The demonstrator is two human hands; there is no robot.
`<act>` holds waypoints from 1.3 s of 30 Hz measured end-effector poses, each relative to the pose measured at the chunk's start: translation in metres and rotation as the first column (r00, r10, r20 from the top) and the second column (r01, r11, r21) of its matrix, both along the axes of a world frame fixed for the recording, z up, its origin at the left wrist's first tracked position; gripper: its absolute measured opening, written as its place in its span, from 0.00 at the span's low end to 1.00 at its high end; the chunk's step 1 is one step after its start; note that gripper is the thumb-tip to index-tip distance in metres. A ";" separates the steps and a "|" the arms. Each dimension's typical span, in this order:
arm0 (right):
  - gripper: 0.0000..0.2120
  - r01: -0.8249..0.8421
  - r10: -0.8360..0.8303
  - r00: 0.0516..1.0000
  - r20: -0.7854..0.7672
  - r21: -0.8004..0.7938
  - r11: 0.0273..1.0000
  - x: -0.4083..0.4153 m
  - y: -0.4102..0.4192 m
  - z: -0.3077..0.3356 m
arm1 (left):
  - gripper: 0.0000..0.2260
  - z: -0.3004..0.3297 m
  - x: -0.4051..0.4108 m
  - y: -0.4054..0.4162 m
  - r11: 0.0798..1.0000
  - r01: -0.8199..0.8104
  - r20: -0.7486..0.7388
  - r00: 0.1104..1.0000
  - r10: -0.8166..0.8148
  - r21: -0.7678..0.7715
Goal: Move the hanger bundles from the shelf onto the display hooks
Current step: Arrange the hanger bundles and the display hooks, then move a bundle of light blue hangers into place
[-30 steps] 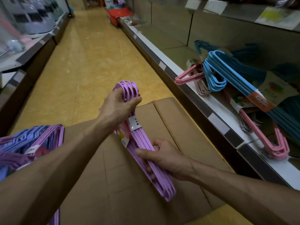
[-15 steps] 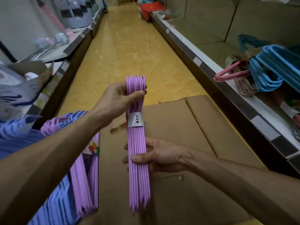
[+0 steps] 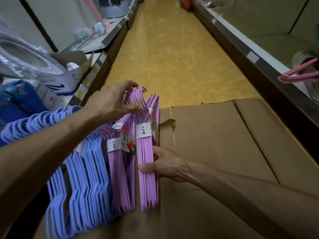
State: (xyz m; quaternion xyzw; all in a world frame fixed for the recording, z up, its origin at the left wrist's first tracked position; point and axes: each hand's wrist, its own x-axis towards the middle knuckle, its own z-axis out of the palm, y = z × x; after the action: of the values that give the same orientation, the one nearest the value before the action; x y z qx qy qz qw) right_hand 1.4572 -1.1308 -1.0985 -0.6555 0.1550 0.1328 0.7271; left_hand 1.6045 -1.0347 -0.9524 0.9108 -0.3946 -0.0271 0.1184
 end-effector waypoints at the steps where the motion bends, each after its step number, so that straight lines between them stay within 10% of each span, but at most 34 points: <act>1: 0.10 0.001 -0.001 1.000 -0.004 -0.032 1.000 0.004 0.004 -0.004 | 0.35 -0.003 0.003 0.004 1.000 -0.005 -0.002 1.000 0.005 0.011; 20: 0.18 -0.220 0.217 0.975 -0.042 -0.281 0.934 0.044 0.027 -0.041 | 0.28 -0.052 0.044 0.047 0.976 -0.049 0.077 0.996 0.033 0.211; 25: 0.19 -0.256 0.255 0.966 -0.048 -0.351 0.901 0.032 0.019 -0.031 | 0.40 -0.041 0.039 0.040 0.960 -0.006 0.054 0.998 -0.009 0.281; 39: 0.13 -0.085 0.063 0.996 -0.059 -0.605 0.791 -0.067 -0.078 0.014 | 0.20 0.002 -0.058 -0.075 0.926 0.172 -0.246 0.933 -0.263 -0.336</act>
State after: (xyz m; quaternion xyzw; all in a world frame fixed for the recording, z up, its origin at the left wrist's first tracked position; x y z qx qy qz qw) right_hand 1.3898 -1.2088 -1.0840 -0.8571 0.1765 0.1161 0.4698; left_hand 1.5464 -1.1092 -0.9503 0.8174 -0.4722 -0.1096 0.3112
